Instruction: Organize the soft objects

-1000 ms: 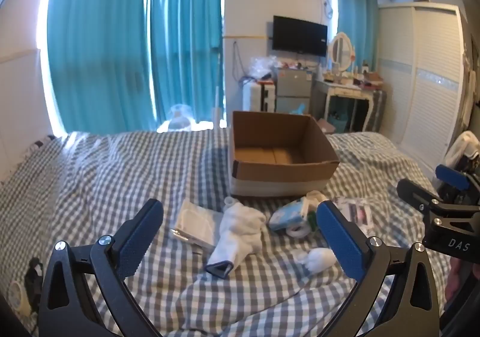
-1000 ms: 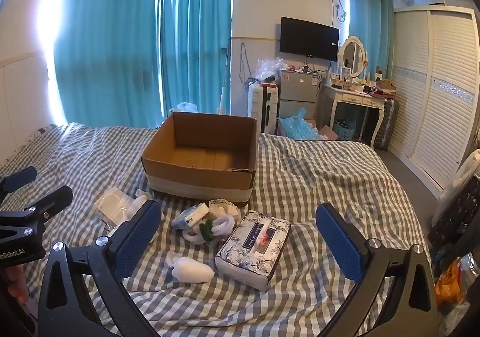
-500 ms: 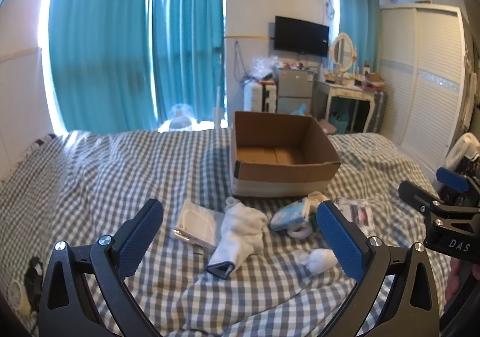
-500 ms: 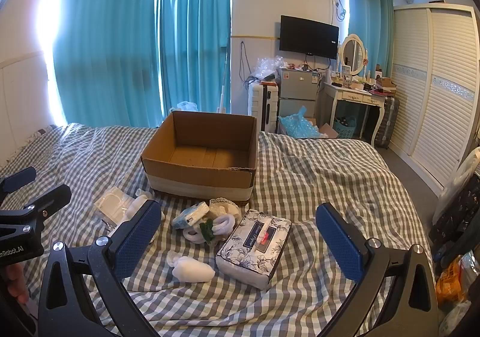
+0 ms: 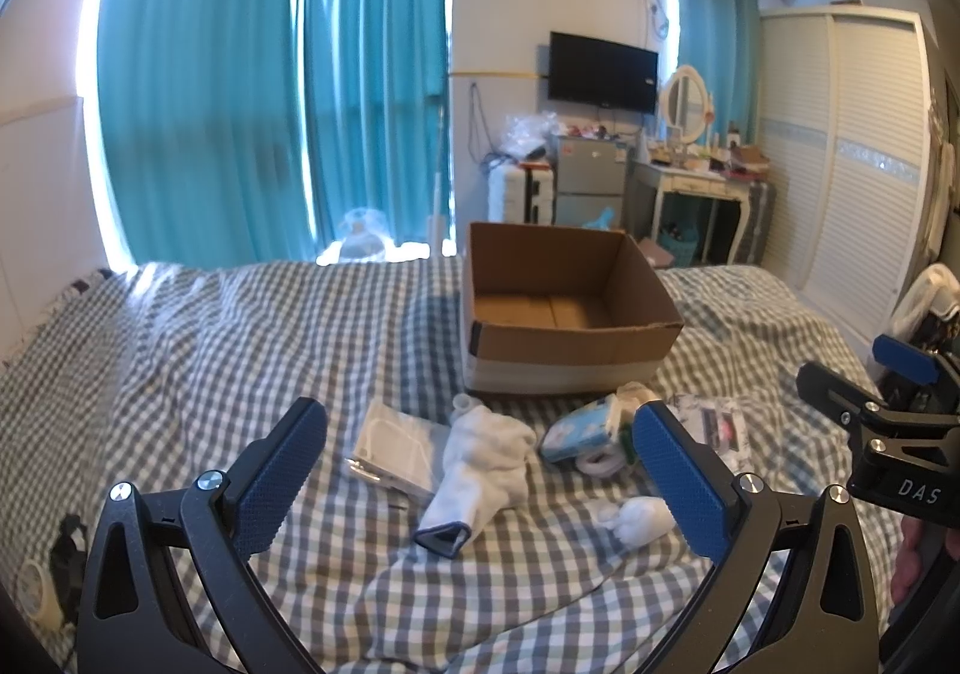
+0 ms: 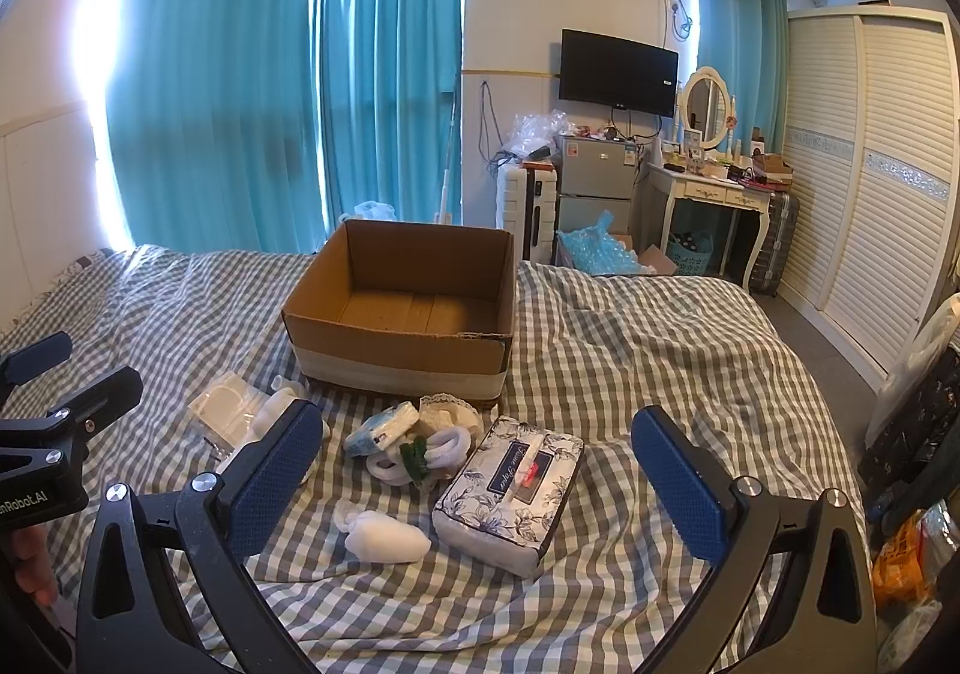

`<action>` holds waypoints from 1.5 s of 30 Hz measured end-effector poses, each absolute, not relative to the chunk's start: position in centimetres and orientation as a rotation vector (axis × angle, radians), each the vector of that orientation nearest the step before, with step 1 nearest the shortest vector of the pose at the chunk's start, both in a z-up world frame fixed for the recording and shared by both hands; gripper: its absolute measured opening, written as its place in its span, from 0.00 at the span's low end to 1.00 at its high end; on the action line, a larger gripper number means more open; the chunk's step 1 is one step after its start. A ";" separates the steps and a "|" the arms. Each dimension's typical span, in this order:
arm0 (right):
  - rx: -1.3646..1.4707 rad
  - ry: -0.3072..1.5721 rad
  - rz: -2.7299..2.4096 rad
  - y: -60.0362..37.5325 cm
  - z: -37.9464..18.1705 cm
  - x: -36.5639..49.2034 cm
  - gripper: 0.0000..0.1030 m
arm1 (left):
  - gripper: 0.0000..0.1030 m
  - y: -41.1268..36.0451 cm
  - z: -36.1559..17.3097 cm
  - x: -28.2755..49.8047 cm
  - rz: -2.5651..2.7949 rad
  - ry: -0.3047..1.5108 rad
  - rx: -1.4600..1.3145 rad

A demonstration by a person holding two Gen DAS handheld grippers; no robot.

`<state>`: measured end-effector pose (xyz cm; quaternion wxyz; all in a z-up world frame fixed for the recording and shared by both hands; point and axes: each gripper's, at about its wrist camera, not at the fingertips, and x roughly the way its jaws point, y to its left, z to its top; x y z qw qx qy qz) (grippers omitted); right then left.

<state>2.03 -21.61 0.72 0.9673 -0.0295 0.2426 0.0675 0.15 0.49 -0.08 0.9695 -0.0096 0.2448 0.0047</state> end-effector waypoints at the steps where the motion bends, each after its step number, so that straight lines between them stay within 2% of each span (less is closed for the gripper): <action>1: -0.060 0.491 0.137 -21.6 0.7 2.0 1.00 | 1.00 0.5 -0.1 0.2 0.009 0.495 -0.019; 45: -0.060 0.497 0.139 -21.5 0.5 2.0 1.00 | 1.00 0.9 0.0 0.2 0.013 0.493 -0.014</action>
